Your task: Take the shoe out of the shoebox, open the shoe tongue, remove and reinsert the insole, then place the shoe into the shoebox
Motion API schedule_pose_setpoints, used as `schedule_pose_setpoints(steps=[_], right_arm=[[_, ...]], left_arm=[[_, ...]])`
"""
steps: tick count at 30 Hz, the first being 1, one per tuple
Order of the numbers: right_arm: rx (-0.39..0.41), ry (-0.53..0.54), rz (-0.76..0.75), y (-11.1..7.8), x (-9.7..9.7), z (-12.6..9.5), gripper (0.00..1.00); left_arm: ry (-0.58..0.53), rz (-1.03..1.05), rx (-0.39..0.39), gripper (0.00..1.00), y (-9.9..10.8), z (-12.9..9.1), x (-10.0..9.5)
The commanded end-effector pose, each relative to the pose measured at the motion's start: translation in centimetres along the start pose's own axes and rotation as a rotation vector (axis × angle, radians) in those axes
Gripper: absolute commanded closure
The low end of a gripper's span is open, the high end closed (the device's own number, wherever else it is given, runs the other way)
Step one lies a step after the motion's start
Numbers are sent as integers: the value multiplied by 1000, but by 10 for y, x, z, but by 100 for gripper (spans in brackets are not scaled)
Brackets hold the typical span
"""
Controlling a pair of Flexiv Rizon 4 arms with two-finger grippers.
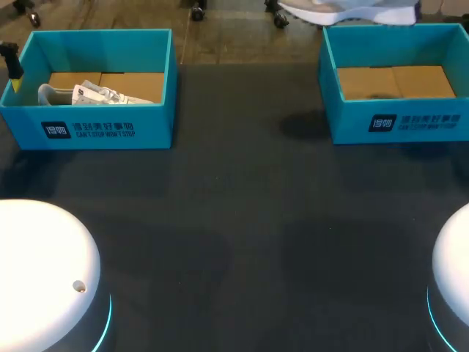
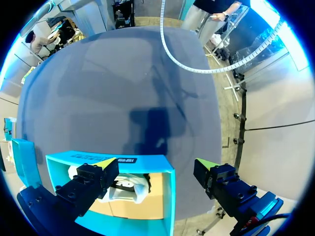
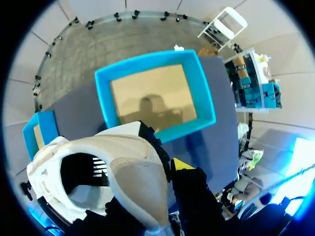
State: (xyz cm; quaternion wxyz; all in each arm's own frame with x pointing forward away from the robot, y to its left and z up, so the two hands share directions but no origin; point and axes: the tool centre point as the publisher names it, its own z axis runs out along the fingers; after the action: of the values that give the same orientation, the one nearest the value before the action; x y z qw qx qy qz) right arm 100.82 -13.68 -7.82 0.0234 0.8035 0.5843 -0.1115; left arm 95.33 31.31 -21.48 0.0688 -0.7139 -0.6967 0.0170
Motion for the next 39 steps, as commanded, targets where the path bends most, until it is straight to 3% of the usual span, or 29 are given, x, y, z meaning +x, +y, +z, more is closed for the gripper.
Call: schedule_pose_setpoints(steps=[1, 4, 20, 32, 35, 39], right_arm=[[-390, -21, 10, -85, 14, 3, 100], [-463, 34, -11, -109, 27, 8, 100], [-463, 34, -11, -109, 27, 8, 100], [-444, -55, 25, -192, 43, 44, 100], [-452, 3, 52, -215, 52, 57, 100], [-398, 41, 17, -230, 65, 77, 100]], left_arm=[[2, 1, -1, 0, 0, 0, 0], [2, 1, -1, 0, 0, 0, 0], [2, 1, -1, 0, 0, 0, 0], [2, 1, -1, 0, 0, 0, 0], [2, 1, -1, 0, 0, 0, 0], [2, 1, -1, 0, 0, 0, 0]])
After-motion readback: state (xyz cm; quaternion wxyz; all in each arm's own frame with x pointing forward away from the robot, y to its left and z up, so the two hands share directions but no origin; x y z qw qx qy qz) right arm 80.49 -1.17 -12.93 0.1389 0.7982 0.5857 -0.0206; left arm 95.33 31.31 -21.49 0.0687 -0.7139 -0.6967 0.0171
